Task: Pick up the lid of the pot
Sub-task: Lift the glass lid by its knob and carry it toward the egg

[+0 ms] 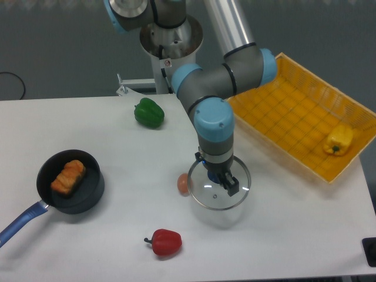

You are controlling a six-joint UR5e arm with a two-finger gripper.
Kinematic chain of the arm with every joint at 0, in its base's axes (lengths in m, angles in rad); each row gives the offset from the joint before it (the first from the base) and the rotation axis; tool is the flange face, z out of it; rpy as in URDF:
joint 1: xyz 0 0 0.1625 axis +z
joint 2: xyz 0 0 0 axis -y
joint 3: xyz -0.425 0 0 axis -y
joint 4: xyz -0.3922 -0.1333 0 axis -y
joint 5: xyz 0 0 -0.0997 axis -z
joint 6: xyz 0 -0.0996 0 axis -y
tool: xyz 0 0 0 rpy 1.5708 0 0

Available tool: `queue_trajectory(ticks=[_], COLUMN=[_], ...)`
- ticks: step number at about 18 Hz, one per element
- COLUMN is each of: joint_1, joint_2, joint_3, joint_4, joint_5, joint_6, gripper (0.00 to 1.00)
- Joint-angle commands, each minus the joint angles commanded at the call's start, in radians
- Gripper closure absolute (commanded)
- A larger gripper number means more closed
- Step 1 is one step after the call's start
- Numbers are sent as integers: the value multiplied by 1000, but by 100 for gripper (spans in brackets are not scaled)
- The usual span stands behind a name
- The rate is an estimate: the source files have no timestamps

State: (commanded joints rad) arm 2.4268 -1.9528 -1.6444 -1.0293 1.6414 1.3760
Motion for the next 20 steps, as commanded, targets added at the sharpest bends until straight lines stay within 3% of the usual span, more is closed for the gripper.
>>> queue_trajectory(ticks=[20], joint_1=[-2], joint_2=[9], joint_3=[11], joint_4=[0], joint_5=[-3], joint_6=[-5], gripper=[47])
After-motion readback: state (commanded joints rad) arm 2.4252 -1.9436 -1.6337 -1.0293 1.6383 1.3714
